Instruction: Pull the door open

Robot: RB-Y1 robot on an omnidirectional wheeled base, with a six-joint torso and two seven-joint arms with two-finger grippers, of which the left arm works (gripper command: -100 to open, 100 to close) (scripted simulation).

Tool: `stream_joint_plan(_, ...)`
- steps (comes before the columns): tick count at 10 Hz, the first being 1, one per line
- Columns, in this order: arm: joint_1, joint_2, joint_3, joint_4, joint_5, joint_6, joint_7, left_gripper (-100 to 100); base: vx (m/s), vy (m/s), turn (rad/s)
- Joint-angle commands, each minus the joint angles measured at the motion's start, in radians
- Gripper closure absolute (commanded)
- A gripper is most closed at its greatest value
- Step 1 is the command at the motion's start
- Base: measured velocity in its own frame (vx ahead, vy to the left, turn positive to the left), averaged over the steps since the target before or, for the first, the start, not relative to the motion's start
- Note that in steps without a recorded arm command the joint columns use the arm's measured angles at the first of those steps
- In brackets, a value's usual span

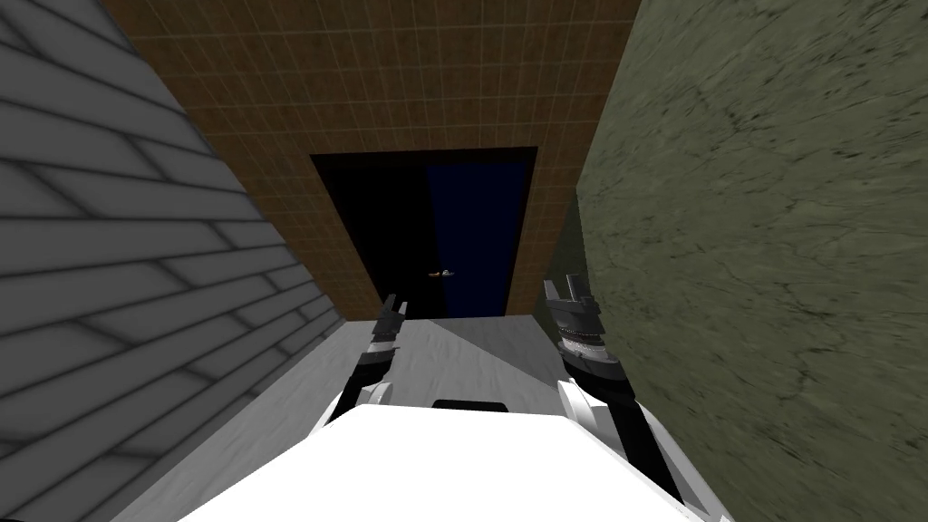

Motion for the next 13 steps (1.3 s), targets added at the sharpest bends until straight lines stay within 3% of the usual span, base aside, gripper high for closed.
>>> stream_joint_plan(1,0.007,0.011,-0.006,0.039,0.019,-0.021,-0.003,-100,0.182,0.017,-0.086)
stream_joint_plan(13,0.000,0.056,-0.026,0.269,0.109,-0.117,-0.018,-100,0.110,0.027,-0.053)
